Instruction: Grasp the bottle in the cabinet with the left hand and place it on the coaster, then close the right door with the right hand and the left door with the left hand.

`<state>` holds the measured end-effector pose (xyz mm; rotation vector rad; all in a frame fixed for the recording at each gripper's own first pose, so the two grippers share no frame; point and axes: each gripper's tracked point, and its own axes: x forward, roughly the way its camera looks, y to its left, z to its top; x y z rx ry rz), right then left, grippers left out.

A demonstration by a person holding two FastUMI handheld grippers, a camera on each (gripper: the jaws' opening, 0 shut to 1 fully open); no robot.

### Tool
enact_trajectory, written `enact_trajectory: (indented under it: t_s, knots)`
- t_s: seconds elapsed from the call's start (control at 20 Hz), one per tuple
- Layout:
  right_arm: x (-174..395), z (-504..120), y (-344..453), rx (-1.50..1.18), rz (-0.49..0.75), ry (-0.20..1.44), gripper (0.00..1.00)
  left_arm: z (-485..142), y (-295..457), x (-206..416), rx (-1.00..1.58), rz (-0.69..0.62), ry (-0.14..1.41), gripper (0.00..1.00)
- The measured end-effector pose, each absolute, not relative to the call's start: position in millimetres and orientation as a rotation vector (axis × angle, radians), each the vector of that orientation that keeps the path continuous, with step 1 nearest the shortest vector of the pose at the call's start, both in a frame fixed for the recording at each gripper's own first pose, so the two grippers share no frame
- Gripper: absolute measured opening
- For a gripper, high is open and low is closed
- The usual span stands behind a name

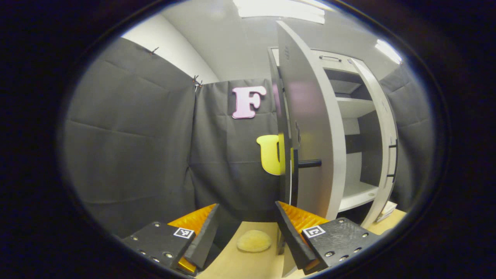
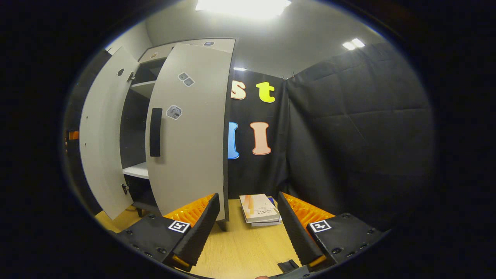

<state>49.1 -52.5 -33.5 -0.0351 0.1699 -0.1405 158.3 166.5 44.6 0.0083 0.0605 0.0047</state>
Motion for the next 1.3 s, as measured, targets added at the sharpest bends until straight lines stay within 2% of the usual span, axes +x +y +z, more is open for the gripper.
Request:
enact_trajectory:
  t_s: [1.3]
  knots:
    - [45.2,-38.5,-99.6,-0.021,-0.119,0.176,0.96,52.8,76.2,144.6,-0.023,-0.033,0.032,0.87]
